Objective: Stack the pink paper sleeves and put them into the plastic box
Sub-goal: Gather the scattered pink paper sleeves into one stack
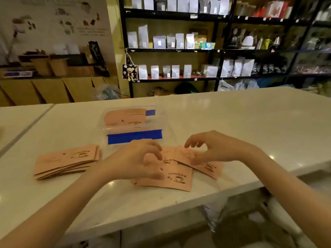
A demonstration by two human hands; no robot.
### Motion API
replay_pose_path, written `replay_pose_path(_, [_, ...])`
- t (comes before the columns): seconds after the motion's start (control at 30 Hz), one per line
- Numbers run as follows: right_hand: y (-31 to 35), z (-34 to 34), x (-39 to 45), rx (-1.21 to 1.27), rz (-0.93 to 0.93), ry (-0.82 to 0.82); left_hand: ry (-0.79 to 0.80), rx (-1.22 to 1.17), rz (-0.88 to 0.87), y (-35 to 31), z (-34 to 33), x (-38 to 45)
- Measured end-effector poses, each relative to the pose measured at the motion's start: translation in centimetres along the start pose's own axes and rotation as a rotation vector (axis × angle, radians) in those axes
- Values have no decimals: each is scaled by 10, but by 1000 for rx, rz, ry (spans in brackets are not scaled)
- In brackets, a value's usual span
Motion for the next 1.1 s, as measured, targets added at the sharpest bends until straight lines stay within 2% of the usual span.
replay_pose_path(0.23, [-20,-15,-13,-60,-115,-9,13,116,-35,6,-17,-5])
replay_pose_path(0.53, [-27,-5,-20,32,-82,-177,-103,55,-43,12,-11,-4])
replay_pose_path(0.83, [15,15,10,252,120,-474,-251,-141,2,33,28,-20])
replay_pose_path(0.93, [40,14,35,293,206,-489,-328,-169,41,50,46,-37])
replay_pose_path(1.1, [89,14,82,317,374,-451,-463,-216,238,94,74,-71])
Point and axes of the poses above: each hand's wrist, its own x-axis towards the middle knuckle, its own z-axis out of the back of the hand, y = z × x, the point moved 4 cm from there along x, towards the middle knuckle, and after that the axes turned 8 degrees about z, right-handed, at the moved point
